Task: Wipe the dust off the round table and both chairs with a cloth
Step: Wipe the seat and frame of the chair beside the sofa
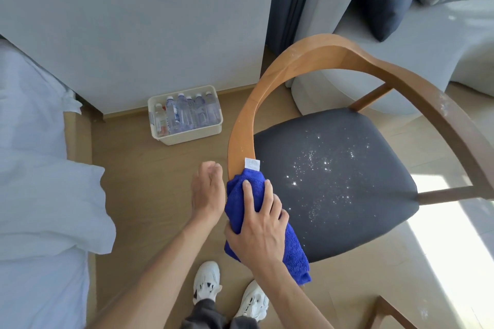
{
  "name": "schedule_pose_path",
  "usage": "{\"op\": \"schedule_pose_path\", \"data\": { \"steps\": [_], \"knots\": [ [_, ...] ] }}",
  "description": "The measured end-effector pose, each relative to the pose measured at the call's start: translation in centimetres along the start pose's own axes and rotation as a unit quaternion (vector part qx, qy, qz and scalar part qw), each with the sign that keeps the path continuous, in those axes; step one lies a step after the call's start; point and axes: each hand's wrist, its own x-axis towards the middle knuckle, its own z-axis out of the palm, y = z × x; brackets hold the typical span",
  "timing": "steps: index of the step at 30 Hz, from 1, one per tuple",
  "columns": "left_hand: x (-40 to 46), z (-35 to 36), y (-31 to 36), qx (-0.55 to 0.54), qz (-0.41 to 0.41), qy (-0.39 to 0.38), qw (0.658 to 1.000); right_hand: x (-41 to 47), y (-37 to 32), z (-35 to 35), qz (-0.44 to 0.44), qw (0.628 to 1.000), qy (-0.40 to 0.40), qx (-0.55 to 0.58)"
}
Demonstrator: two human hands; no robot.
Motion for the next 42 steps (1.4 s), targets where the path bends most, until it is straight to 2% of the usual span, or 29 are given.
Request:
{"op": "schedule_pose_path", "data": {
  "steps": [10, 21, 25, 31, 37, 42],
  "knots": [
    [5.3, -0.5, 1.8, -0.022, -0.001, -0.026, 0.999, 7.4, -3.5, -0.3, 0.035, 0.998, 0.041, 0.017],
    [12.6, 1.4, 5.8, -0.027, 0.018, -0.107, 0.994, 17.0, -5.4, -1.1, 0.040, 0.996, 0.064, 0.041],
    [15.1, 2.1, 6.4, -0.030, 0.022, -0.125, 0.992, 21.2, -5.5, -1.5, 0.082, 0.989, 0.096, 0.073],
    [17.8, 3.5, 7.0, -0.039, 0.034, -0.147, 0.988, 26.6, -4.4, -2.2, 0.128, 0.978, 0.160, 0.049],
    [19.1, 5.4, 8.7, -0.048, 0.048, -0.183, 0.981, 30.6, -1.7, -3.2, 0.099, 0.968, 0.231, -0.002],
    [19.3, 7.4, 10.3, -0.061, 0.059, -0.197, 0.977, 33.5, 0.8, -5.3, 0.023, 0.966, 0.254, -0.049]
  ]
}}
